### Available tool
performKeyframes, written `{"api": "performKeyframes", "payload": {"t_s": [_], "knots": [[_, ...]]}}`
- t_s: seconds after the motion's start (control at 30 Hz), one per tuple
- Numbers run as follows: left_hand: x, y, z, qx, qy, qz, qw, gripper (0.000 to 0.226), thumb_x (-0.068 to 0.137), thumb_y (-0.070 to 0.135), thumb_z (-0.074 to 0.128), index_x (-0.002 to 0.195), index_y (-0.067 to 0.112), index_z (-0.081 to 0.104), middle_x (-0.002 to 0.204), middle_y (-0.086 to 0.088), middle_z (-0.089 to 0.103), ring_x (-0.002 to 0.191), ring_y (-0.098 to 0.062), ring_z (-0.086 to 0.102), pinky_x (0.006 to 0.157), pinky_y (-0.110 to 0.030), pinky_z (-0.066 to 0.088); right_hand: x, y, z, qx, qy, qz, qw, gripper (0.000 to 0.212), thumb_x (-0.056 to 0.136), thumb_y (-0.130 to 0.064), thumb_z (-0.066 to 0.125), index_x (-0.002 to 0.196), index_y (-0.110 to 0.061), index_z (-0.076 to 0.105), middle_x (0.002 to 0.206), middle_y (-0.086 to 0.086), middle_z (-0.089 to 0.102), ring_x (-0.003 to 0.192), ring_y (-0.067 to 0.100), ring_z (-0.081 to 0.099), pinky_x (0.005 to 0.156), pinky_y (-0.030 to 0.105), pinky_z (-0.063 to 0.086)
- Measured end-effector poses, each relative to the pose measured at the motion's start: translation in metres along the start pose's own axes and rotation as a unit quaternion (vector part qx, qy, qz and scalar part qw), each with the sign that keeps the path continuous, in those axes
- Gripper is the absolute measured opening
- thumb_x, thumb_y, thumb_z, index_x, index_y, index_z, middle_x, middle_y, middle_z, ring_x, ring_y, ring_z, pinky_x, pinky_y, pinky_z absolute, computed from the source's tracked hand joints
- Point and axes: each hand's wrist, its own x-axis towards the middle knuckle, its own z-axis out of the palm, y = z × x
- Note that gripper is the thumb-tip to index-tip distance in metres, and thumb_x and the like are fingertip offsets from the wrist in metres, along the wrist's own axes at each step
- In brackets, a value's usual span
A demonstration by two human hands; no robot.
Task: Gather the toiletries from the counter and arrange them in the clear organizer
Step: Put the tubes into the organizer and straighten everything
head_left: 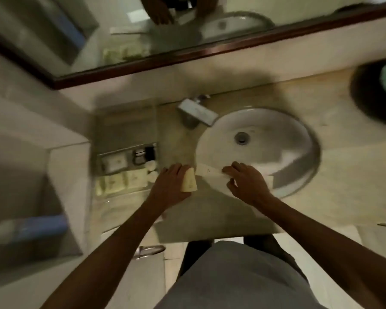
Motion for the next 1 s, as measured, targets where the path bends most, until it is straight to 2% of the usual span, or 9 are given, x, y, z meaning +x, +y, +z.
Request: {"api": "performKeyframes", "payload": {"t_s": [0.17,0.27,0.37,0.47,0.57,0.7,0.83,0.93,1.0], "knots": [[-0.058,-0.118,-0.004,-0.02,0.01,-0.099,0.995,0.086,0.067,0.049,0.077,0.138,0.013,0.043,0.132,-0.013,0.052,0.119,-0.032,0.05,0.096,-0.045,0.039,0.062,-0.118,0.042,0.026,0.006,-0.007,1.0,0.034,0.084,-0.017,0.061,0.118,-0.019,0.067,0.104,0.002,0.063,0.084,0.023,0.059,0.067,0.031,0.045],[-0.074,-0.167,-0.003,-0.028,-0.006,-0.123,0.992,0.087,0.067,0.051,0.076,0.139,0.018,0.041,0.13,-0.009,0.05,0.118,-0.029,0.049,0.097,-0.043,0.04,0.092,-0.166,0.066,0.032,-0.015,-0.017,0.999,0.034,0.088,-0.02,0.06,0.121,-0.022,0.063,0.108,0.0,0.062,0.09,0.018,0.055,0.074,0.03,0.047],[-0.085,-0.201,0.002,-0.039,-0.018,-0.124,0.991,0.092,0.066,0.051,0.078,0.142,0.02,0.038,0.131,-0.008,0.049,0.119,-0.028,0.048,0.099,-0.043,0.038,0.111,-0.192,0.081,0.013,-0.034,-0.018,0.999,0.035,0.087,-0.021,0.064,0.122,-0.022,0.063,0.108,0.002,0.062,0.092,0.02,0.055,0.074,0.033,0.047],[-0.093,-0.227,0.012,-0.051,-0.019,-0.112,0.992,0.096,0.063,0.053,0.08,0.144,0.024,0.036,0.135,-0.007,0.049,0.122,-0.026,0.048,0.102,-0.043,0.036,0.124,-0.206,0.087,0.01,-0.026,-0.005,1.0,0.037,0.086,-0.017,0.066,0.122,-0.021,0.062,0.109,0.003,0.064,0.092,0.019,0.055,0.077,0.035,0.051],[-0.092,-0.235,0.013,-0.053,-0.006,-0.103,0.993,0.095,0.06,0.058,0.078,0.14,0.028,0.037,0.131,-0.004,0.051,0.12,-0.024,0.05,0.102,-0.043,0.038,0.125,-0.199,0.082,0.02,-0.012,0.016,1.0,0.034,0.088,-0.015,0.066,0.122,-0.017,0.063,0.109,0.005,0.064,0.091,0.018,0.056,0.076,0.032,0.049],[-0.096,-0.248,0.013,-0.081,0.02,-0.085,0.993,0.095,0.058,0.069,0.073,0.137,0.027,0.042,0.13,-0.002,0.049,0.12,-0.023,0.043,0.103,-0.046,0.036,0.125,-0.189,0.078,0.011,-0.011,0.029,0.999,0.034,0.088,-0.017,0.067,0.122,-0.016,0.063,0.108,0.006,0.063,0.092,0.019,0.056,0.076,0.033,0.051],[-0.105,-0.252,0.018,-0.077,0.071,-0.098,0.99,0.07,0.073,0.053,0.074,0.132,0.023,0.051,0.13,-0.004,0.051,0.118,-0.025,0.046,0.097,-0.04,0.036,0.122,-0.181,0.079,0.004,-0.016,0.025,1.0,0.037,0.086,-0.016,0.069,0.122,-0.017,0.063,0.108,0.005,0.063,0.092,0.018,0.056,0.076,0.032,0.05],[-0.112,-0.254,0.029,-0.062,0.082,-0.076,0.992,0.048,0.084,0.038,0.068,0.126,0.02,0.054,0.13,-0.006,0.05,0.117,-0.024,0.05,0.094,-0.037,0.043,0.123,-0.182,0.082,0.01,-0.017,0.02,1.0,0.038,0.085,-0.015,0.071,0.122,-0.016,0.064,0.107,0.005,0.064,0.092,0.019,0.057,0.077,0.034,0.051],[-0.113,-0.252,0.031,-0.048,0.095,-0.073,0.992,0.041,0.087,0.033,0.066,0.124,0.018,0.054,0.13,-0.007,0.049,0.115,-0.024,0.052,0.091,-0.035,0.047,0.124,-0.186,0.084,0.015,-0.021,0.016,1.0,0.04,0.084,-0.015,0.072,0.123,-0.016,0.063,0.108,0.005,0.064,0.093,0.02,0.058,0.078,0.036,0.052]]}}
